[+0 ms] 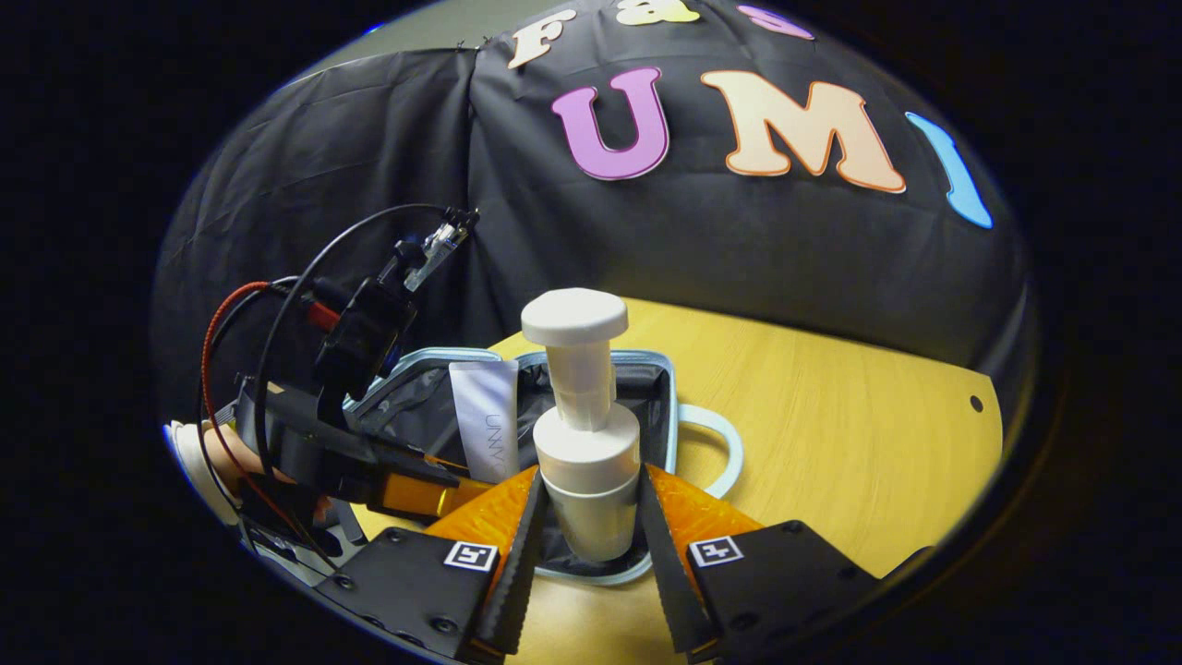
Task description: First open the suitcase, pack the skin care products into it, and then close the suitcase.
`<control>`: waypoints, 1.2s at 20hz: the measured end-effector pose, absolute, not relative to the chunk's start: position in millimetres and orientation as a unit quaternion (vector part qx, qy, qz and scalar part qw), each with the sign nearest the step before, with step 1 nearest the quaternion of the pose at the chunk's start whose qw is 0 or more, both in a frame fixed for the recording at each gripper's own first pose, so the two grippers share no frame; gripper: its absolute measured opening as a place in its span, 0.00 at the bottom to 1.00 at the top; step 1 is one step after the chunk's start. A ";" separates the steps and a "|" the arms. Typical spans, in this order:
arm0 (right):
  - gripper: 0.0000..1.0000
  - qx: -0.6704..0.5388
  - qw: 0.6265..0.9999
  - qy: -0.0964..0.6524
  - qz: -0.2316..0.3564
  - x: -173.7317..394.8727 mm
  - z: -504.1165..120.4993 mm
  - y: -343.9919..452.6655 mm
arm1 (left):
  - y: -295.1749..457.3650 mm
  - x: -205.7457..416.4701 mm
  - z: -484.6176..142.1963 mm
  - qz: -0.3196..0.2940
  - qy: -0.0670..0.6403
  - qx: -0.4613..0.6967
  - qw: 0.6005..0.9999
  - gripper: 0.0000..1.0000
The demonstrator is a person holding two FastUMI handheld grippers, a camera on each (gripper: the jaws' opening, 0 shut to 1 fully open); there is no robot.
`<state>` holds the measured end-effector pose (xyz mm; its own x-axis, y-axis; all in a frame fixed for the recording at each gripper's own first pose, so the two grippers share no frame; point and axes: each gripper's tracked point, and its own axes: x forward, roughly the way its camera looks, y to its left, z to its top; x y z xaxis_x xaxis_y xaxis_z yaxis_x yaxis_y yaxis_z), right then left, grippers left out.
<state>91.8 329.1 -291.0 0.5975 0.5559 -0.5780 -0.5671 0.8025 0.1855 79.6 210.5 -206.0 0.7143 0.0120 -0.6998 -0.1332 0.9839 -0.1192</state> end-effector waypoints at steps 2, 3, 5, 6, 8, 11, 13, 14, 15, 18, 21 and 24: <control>0.58 -0.007 0.886 0.343 0.313 93.9 -307.5 338.1 | 214.9 80.4 -213.7 0.043 0.385 -0.093 0.917 0.45; 0.60 -0.012 0.882 0.352 0.312 95.3 -315.3 340.6 | 215.8 83.3 -212.0 0.044 0.381 -0.101 0.918 0.44; 0.58 -0.024 0.878 0.365 0.309 95.6 -328.2 342.2 | 220.7 87.6 -208.7 0.053 0.374 -0.105 0.920 0.46; 0.58 -0.029 0.876 0.368 0.310 95.0 -334.0 345.3 | 223.3 89.4 -205.0 0.056 0.367 -0.102 0.923 0.41; 0.58 -0.036 0.874 0.373 0.309 94.5 -342.3 351.8 | 224.1 89.6 -190.6 0.060 0.346 -0.105 0.931 0.54; 0.58 -0.032 0.878 0.368 0.303 103.1 -343.2 354.6 | 229.0 76.3 -159.9 0.076 0.301 -0.111 0.944 0.67; 0.60 -0.027 0.880 0.371 0.294 108.3 -347.8 357.8 | 233.8 60.9 -135.6 0.082 0.262 -0.122 0.954 0.73; 0.59 -0.027 0.882 0.369 0.292 110.0 -346.8 357.2 | 238.4 52.2 -122.8 0.085 0.241 -0.125 0.959 0.76; 0.66 -0.025 0.884 0.362 0.293 108.7 -344.5 359.1 | 245.3 42.8 -110.7 0.090 0.220 -0.128 0.963 0.78; 1.00 -0.003 0.898 0.321 0.301 107.4 -320.4 360.0 | 276.0 17.0 -80.6 0.119 0.151 -0.139 0.971 0.90; 0.98 0.034 0.910 0.275 0.308 99.9 -284.3 357.1 | 328.3 -9.6 -66.4 0.167 0.108 -0.137 0.970 0.94; 0.98 0.068 0.915 0.247 0.311 84.3 -243.0 343.6 | 374.6 -42.4 -57.5 0.206 0.081 -0.157 0.963 0.94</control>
<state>84.3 343.6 -243.0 0.6837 0.6037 -0.4101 -0.5361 0.7967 0.2791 -42.4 374.6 -57.5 0.9020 0.3711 -0.2208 -0.4220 0.8661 -0.2680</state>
